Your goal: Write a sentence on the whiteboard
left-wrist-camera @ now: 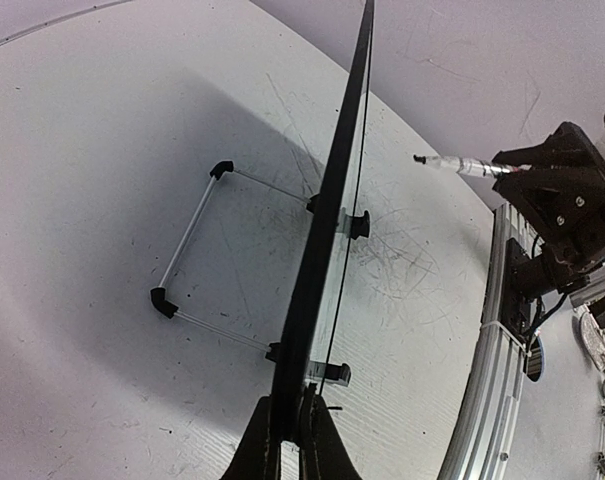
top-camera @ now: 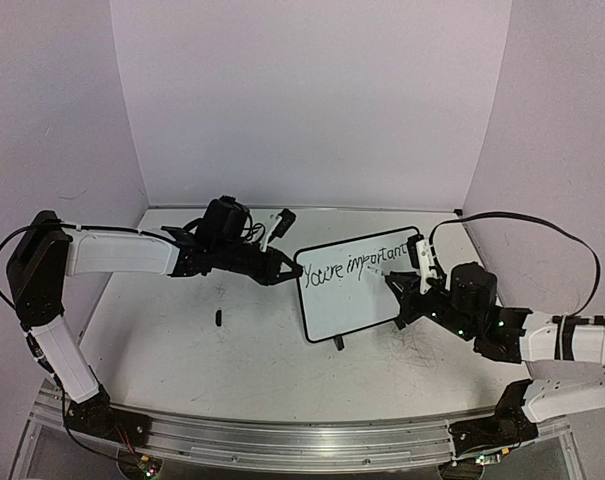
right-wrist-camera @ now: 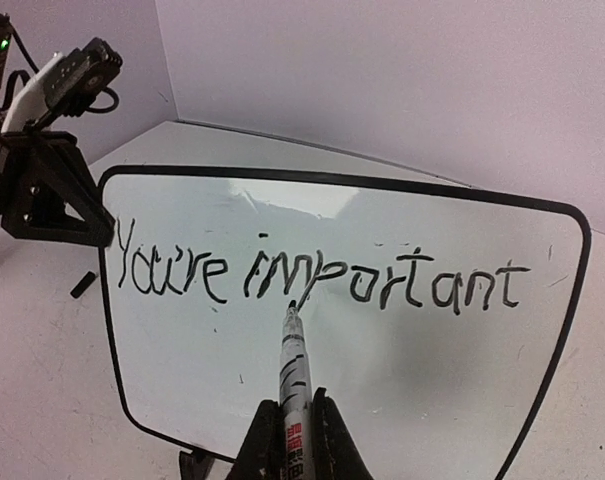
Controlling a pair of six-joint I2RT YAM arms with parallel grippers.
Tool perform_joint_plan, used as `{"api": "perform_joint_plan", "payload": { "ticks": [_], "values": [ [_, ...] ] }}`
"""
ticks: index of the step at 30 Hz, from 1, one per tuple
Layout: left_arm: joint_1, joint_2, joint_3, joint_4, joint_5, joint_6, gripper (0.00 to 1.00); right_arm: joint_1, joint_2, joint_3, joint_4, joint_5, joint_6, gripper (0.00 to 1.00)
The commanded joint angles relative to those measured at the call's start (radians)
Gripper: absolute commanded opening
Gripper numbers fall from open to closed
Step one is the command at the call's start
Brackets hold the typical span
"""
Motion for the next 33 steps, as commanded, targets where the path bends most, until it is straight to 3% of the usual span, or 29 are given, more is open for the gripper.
{"api": "perform_joint_plan", "payload": {
  "ticks": [1,12,33],
  "values": [
    [0.01,0.008,0.037,-0.014,-0.088,0.061,0.0,0.092,0.07,0.065,0.035,0.063,-0.048,0.0],
    [0.01,0.011,0.037,-0.014,-0.084,0.06,0.0,0.198,0.205,0.095,0.089,0.09,-0.094,0.0],
    [0.01,0.011,0.037,-0.014,-0.073,0.055,0.0,0.217,0.214,0.079,0.109,0.158,-0.101,0.0]
  ]
}}
